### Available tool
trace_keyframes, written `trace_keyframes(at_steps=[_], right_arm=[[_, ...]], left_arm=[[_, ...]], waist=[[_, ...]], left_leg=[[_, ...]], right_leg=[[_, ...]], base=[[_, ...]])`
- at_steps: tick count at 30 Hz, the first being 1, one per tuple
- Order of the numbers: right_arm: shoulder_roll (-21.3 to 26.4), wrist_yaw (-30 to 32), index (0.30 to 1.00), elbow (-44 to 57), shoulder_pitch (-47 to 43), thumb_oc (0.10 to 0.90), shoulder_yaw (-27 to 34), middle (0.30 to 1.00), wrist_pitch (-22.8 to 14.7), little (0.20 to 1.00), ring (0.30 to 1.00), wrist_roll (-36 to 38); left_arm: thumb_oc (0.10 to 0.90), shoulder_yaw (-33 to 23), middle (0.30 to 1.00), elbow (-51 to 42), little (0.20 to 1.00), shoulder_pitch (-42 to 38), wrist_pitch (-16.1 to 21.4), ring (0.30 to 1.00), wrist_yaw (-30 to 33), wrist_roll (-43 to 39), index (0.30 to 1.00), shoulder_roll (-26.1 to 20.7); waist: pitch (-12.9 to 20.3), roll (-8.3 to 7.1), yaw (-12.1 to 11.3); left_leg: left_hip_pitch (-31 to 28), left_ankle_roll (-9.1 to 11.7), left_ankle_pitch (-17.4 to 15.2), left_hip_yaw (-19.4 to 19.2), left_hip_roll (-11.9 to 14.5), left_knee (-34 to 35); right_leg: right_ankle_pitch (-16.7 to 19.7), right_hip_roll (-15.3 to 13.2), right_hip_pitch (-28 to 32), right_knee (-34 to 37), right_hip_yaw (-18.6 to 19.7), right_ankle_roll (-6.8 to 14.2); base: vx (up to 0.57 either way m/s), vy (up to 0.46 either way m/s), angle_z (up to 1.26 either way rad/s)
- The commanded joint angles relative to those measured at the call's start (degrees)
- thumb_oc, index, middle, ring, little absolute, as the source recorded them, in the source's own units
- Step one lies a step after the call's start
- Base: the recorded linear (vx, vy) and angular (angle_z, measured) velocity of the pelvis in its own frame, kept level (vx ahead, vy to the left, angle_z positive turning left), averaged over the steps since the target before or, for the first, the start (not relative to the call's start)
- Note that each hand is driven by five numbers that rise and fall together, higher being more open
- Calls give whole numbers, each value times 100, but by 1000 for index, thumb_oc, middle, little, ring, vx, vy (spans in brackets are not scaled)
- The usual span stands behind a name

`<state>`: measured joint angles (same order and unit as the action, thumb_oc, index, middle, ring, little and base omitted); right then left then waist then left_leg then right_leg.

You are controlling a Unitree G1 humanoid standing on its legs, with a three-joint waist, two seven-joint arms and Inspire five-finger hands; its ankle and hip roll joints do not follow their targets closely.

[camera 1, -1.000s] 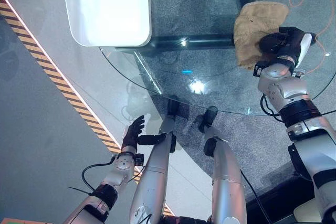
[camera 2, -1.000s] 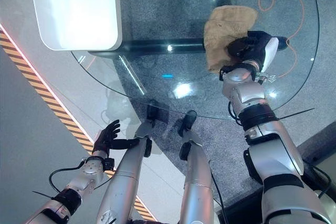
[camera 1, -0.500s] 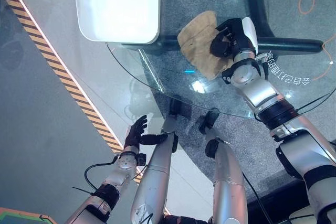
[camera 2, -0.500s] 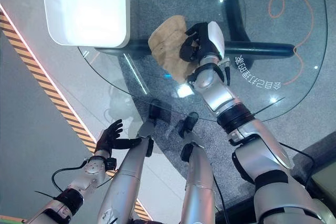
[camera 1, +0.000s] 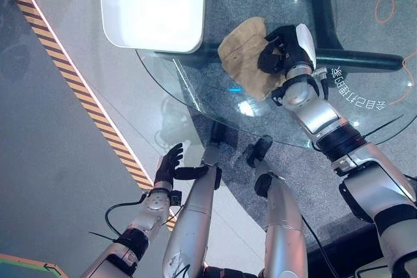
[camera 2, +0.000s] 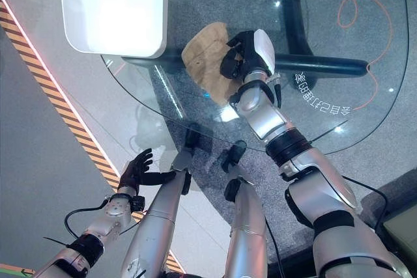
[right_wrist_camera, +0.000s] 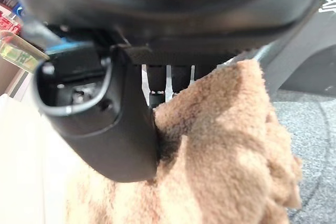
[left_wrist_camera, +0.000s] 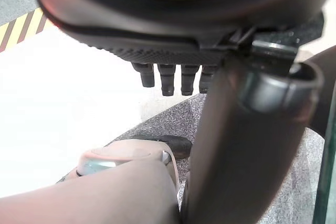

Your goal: Wipe the table with a cloth and put it in the basket.

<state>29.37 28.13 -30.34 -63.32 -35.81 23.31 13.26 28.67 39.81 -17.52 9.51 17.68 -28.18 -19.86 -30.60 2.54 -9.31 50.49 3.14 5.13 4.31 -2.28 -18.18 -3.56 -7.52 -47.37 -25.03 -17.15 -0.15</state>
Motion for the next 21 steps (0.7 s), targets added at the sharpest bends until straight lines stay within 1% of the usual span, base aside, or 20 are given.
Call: trace_keyframes(at_steps=[1, 4, 9, 10, 11, 12, 13, 16, 19, 21], right_arm=[[-380, 250, 300, 59, -127, 100, -269, 300, -231, 200, 300, 269], [-137, 584, 300, -31, -153, 100, -102, 300, -306, 200, 300, 315], [222, 980, 300, -68, -117, 100, 188, 300, -465, 200, 300, 346], [447, 1023, 300, -61, -74, 100, 335, 300, -548, 200, 300, 382], [571, 1084, 300, -29, -48, 100, 415, 300, -574, 200, 300, 386], [644, 1096, 300, -8, -24, 100, 464, 300, -582, 200, 300, 377], [825, 1140, 300, 46, 44, 100, 581, 300, -643, 200, 300, 384], [1079, 1163, 300, 174, 175, 100, 751, 300, -703, 200, 300, 474], [1237, 1141, 300, 296, 316, 100, 890, 300, -747, 200, 300, 517], [1305, 1077, 300, 368, 420, 100, 973, 300, -792, 200, 300, 582]], left_arm=[[800, 290, 900, -81, 900, 539, 11, 900, 32, 192, 900, -133], [800, 231, 900, -42, 900, 556, 85, 900, 88, 198, 900, -152], [800, 85, 900, 1, 900, 632, 147, 900, 159, 168, 900, -216], [800, 3, 900, 33, 900, 668, 195, 900, 176, 167, 900, -259], [800, -31, 900, 28, 900, 689, 212, 900, 186, 156, 900, -290], [800, -52, 900, 21, 900, 701, 219, 900, 186, 148, 900, -310], [800, -111, 900, 13, 900, 738, 241, 900, 176, 124, 900, -350], [800, -189, 900, -7, 900, 773, 276, 900, 155, 78, 900, -417], [800, -267, 900, -7, 900, 801, 429, 900, 208, 11, 900, -427], [800, -357, 900, -38, 900, 829, 595, 900, 235, -85, 900, -429]], waist=[[81, 123, -207], [81, 109, -168], [81, 23, -103], [81, -28, -56], [81, -48, -30], [81, -59, -15], [81, -82, 32], [81, -110, 105], [81, -117, 164], [81, -113, 188]], left_leg=[[-163, -396, -922, -490, -225, -489], [-244, -405, -959, -509, -205, -492], [-377, -410, -1007, -527, -144, -490], [-462, -415, -1021, -550, -97, -466], [-502, -412, -1025, -569, -71, -454], [-530, -411, -1025, -580, -58, -442], [-611, -410, -1028, -613, -31, -413], [-780, -400, -1017, -669, 24, -316], [-943, -383, -978, -715, 56, -201], [-1073, -368, -946, -734, 70, -113]], right_leg=[[540, -146, -52, 425, 396, 754], [514, -134, 13, 400, 420, 750], [488, -93, 122, 350, 430, 758], [477, -68, 178, 330, 431, 760], [466, -58, 203, 313, 429, 756], [461, -50, 221, 308, 430, 753], [448, -27, 272, 301, 438, 743], [421, 12, 369, 307, 448, 723], [382, 55, 477, 331, 459, 690], [336, 89, 563, 333, 461, 652]], base=[[0, 0, 0], [-14, -29, 0], [-18, -69, 0], [-30, -105, -1], [-32, -108, -1], [-34, -107, -2], [-31, -94, -5], [-30, -106, -14], [-31, -88, -19], [-27, -73, -19]])
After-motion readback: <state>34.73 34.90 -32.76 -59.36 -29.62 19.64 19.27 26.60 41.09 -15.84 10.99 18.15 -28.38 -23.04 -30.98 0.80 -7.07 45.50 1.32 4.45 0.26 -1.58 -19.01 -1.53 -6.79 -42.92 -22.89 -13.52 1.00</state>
